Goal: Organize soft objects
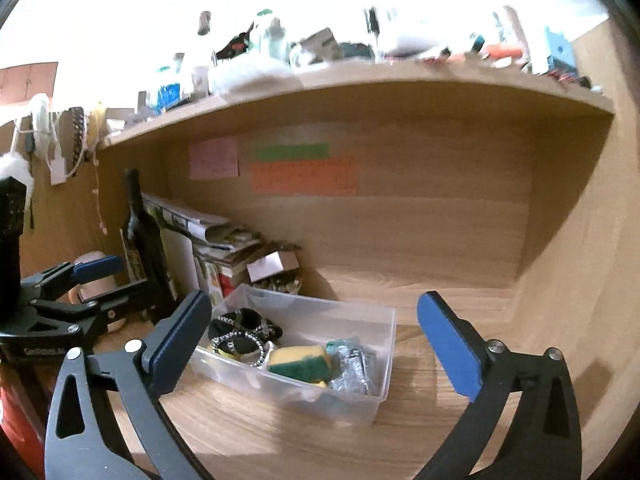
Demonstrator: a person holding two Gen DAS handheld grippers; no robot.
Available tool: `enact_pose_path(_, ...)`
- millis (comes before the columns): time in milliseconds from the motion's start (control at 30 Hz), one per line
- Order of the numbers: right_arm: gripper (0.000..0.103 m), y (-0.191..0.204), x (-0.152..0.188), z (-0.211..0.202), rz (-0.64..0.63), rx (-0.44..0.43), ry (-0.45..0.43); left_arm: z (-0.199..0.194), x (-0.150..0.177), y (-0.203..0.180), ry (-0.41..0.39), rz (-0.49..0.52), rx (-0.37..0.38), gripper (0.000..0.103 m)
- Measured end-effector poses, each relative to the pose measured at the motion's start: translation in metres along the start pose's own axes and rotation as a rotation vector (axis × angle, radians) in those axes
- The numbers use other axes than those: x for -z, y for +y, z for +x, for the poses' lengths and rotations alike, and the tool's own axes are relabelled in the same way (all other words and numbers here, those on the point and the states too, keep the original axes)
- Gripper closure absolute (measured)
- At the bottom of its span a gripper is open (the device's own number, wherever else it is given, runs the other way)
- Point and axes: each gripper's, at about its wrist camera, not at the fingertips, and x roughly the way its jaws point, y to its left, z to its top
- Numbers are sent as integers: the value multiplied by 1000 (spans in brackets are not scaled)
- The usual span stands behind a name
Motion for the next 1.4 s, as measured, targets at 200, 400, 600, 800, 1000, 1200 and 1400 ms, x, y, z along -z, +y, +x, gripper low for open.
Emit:
enact_pose_path(200, 0, 3, 1, -17, 16, -13, -24, -17, 2, -6, -24, 18, 5, 0)
enact_pose_path(400, 0, 5, 5, -27, 21, -12, -33, -23, 4, -9, -30, 12, 9, 0)
enact_pose_path(600, 0, 4, 5, -28, 19, -14, -35, -21, 5, -8, -24, 5, 5, 0)
enact_pose_path(800, 0, 5, 5, -28, 19, -14, -35, -19, 5, -8, -23, 2, 0, 0)
enact_pose_path(1000, 0, 6, 6, -28, 17, -11, -35, -18, 5, -7, -19, 6, 4, 0)
enact_pose_path(1200, 0, 6, 6, -27, 22, -6, -34, -17, 6, -8, -20, 4, 3, 0)
enact_pose_path(1400, 0, 5, 6, -26, 23, -7, -30, -17, 6, -6, -19, 5, 7, 0)
